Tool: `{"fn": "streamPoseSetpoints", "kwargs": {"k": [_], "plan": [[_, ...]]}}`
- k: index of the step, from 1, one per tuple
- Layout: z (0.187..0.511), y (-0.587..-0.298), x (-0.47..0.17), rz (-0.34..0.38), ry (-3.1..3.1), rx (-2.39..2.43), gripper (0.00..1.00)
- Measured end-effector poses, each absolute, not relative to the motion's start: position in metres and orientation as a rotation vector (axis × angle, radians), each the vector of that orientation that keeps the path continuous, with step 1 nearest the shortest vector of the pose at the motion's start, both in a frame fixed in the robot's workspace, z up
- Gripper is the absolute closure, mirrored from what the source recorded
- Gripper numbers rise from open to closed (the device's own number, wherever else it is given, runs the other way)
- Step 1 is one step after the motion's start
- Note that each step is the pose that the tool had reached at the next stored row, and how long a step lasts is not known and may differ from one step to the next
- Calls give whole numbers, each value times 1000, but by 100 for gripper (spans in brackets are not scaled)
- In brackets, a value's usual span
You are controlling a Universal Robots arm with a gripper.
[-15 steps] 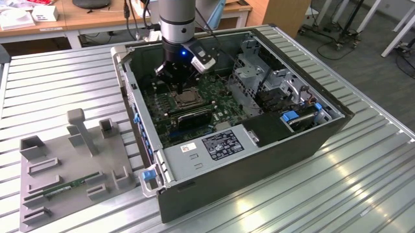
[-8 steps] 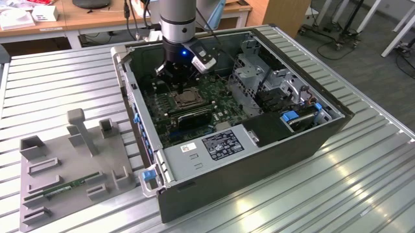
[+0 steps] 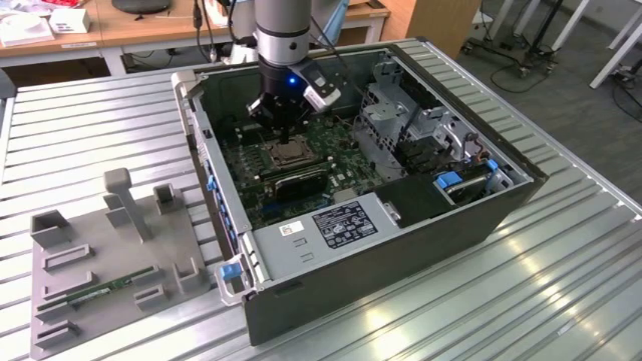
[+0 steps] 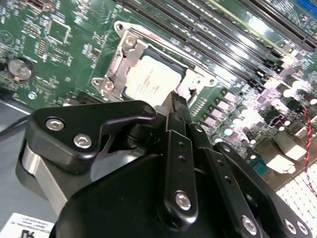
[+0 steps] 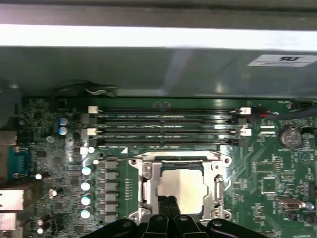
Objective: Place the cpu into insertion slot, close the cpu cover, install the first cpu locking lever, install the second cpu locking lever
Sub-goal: 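Close the cpu cover, then install the first cpu locking lever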
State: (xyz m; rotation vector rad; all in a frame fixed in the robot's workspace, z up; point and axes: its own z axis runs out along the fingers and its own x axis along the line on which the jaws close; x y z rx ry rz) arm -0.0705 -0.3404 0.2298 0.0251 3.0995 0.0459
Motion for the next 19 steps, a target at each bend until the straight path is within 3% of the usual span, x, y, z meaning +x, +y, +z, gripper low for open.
{"fn": "streamPoseSetpoints", "kwargs": {"k": [19], "plan": [[230, -340, -55, 46, 3099, 25, 89]]}}
